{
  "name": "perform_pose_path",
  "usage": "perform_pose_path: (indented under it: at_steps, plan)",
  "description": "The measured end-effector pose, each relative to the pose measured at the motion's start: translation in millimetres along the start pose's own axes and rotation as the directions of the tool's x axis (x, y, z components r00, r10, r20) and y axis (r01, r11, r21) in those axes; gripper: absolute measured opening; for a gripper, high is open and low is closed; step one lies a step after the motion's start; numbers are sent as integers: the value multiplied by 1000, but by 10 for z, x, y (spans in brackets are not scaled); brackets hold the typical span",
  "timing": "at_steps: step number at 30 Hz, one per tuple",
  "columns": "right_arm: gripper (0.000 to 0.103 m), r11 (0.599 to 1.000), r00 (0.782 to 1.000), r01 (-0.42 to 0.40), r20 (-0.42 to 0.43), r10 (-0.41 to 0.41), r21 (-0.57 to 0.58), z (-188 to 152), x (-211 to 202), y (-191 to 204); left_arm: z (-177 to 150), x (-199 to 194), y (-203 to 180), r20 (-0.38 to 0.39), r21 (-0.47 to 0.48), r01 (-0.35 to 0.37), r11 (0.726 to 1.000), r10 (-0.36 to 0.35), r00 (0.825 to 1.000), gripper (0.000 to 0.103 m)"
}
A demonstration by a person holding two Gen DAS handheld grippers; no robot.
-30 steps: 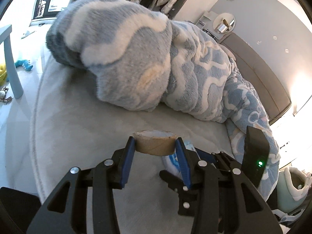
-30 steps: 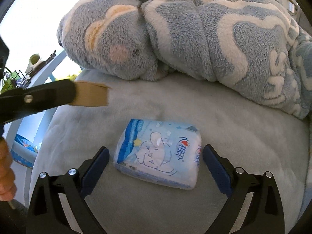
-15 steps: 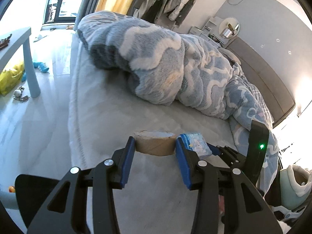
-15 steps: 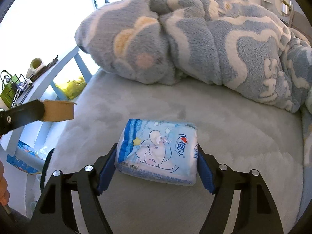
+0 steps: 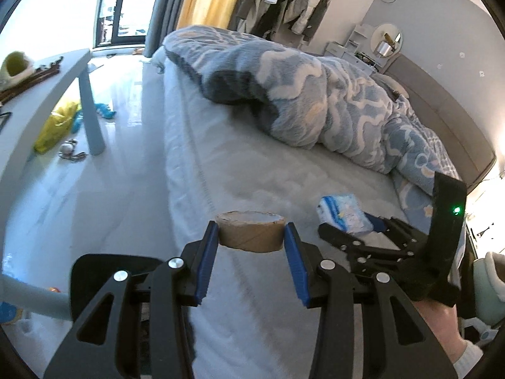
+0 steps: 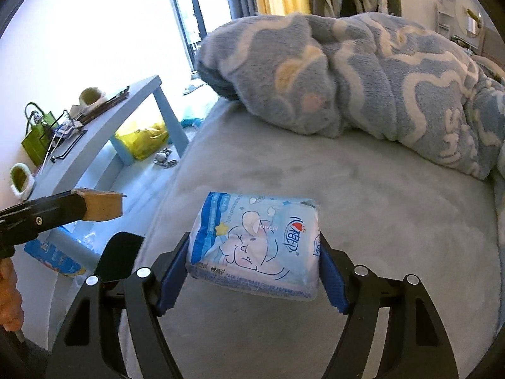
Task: Collect trash
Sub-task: 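Carry the tape roll and tissue packet over the teal bin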
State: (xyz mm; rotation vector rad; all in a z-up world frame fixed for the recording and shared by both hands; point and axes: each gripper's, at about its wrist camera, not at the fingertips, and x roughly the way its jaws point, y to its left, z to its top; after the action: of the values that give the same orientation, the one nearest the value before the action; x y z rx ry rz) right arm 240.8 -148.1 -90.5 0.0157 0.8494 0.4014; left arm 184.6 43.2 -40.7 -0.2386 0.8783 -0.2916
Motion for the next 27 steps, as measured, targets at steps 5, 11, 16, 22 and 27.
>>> perform_pose_path:
  at_steps: [5, 11, 16, 22, 27]
  plan:
    - [75, 1000, 1000, -22, 9, 22, -19, -81, -69, 190, -117, -160, 162, 2, -8, -32, 999, 32, 999, 45]
    - [75, 997, 998, -54, 17, 55, -52, -140, -135, 389, -218, -281, 325, -4, -4, -70, 998, 70, 998, 45]
    - [75, 994, 996, -89, 23, 91, -65, -108, -110, 563, -291, -299, 481, -27, -3, -106, 994, 106, 994, 45]
    - [75, 988, 989, -136, 39, 139, -72, -20, -70, 806, -420, -237, 802, -93, -10, -161, 987, 159, 983, 45]
    - [75, 980, 984, -174, 29, 177, -92, 11, 15, 1030, -545, -182, 1057, -152, -21, -187, 982, 182, 972, 45]
